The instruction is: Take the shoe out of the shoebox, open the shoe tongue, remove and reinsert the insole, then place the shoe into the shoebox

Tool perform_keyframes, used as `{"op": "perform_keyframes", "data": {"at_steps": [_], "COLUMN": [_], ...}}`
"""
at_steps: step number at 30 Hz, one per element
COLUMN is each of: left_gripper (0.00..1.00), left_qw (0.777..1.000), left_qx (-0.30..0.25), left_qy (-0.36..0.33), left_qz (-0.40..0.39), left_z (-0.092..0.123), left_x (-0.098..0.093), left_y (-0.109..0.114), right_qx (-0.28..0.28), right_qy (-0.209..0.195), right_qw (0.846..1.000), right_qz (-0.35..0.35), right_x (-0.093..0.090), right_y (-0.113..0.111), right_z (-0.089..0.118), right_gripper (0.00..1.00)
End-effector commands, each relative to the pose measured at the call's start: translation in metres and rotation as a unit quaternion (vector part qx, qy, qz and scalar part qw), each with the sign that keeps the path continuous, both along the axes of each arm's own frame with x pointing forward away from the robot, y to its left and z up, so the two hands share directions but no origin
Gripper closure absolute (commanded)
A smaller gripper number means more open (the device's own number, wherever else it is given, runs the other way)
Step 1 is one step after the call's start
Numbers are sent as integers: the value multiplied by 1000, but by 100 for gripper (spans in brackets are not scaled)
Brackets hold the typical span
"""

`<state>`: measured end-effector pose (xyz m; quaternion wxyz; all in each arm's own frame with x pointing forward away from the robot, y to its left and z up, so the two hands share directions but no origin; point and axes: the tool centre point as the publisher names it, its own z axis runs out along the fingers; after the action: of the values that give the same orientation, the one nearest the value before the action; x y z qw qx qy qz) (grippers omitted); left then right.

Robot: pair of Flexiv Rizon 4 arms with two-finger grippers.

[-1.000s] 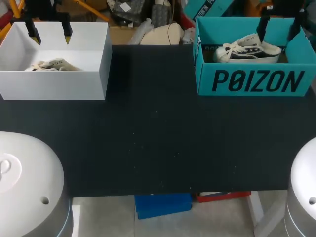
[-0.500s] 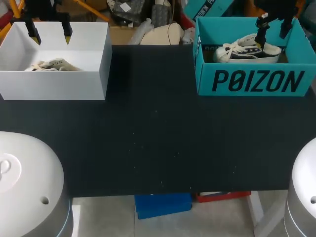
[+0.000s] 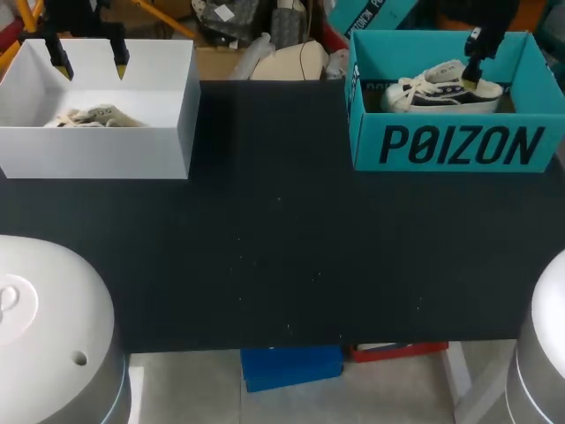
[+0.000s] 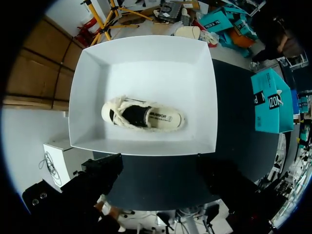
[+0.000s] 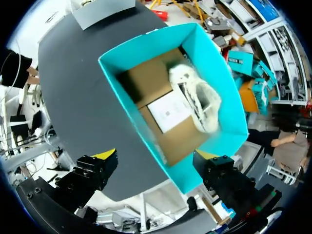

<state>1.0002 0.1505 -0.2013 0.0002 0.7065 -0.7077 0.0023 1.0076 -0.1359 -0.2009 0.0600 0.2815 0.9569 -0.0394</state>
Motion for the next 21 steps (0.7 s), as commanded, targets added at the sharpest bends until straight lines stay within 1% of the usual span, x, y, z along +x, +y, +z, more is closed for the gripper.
{"op": "perform_keyframes", "data": {"at_steps": [1, 2, 4, 5, 6, 7, 8, 9, 10, 11, 13, 15, 19, 21], "left_gripper": [0, 0, 0, 0, 0, 0, 0, 0, 0, 0, 0, 0, 0, 0], "left_qw": [1000, 1000, 1000, 1000, 1000, 1000, 1000, 1000, 1000, 1000, 1000, 1000, 1000, 1000], "left_qx": [1, 1, 1, 1, 1, 1, 1, 1, 1, 1, 1, 1, 1, 1], "left_qy": [1, 1, 1, 1, 1, 1, 1, 1, 1, 1, 1, 1, 1, 1], "left_qz": [0, 0, 0, 0, 0, 0, 0, 0, 0, 0, 0, 0, 0, 0], "left_z": [1, 1, 1, 1, 1, 1, 1, 1, 1, 1, 1, 1, 1, 1], "left_x": [0, 0, 0, 0, 0, 0, 0, 0, 0, 0, 0, 0, 0, 0], "left_y": [0, 0, 0, 0, 0, 0, 0, 0, 0, 0, 0, 0, 0, 0], "right_qx": [10, 10, 9, 9, 10, 9, 8, 10, 9, 8, 4, 5, 2, 2], "right_qy": [19, 20, 25, 26, 29, 31, 33, 36, 36, 37, 36, 31, 36, 37], "right_qw": [999, 999, 998, 998, 998, 997, 997, 997, 996, 996, 996, 995, 992, 991], "right_qz": [28, 31, 49, 52, 60, 63, 66, 73, 76, 76, 86, 93, 120, 127], "right_x": [37, 42, 59, 64, 73, 80, 85, 93, 99, 103, 113, 121, 131, 135], "right_y": [-2, -2, -2, -2, -3, -4, -5, -6, -8, -10, -16, -20, -26, -28], "right_z": [-14, -15, -23, -25, -30, -33, -36, -41, -45, -48, -58, -66, -83, -88], "right_gripper": [26, 40, 38, 34, 33, 35, 42, 43, 41, 42, 50, 54, 56, 55]}}
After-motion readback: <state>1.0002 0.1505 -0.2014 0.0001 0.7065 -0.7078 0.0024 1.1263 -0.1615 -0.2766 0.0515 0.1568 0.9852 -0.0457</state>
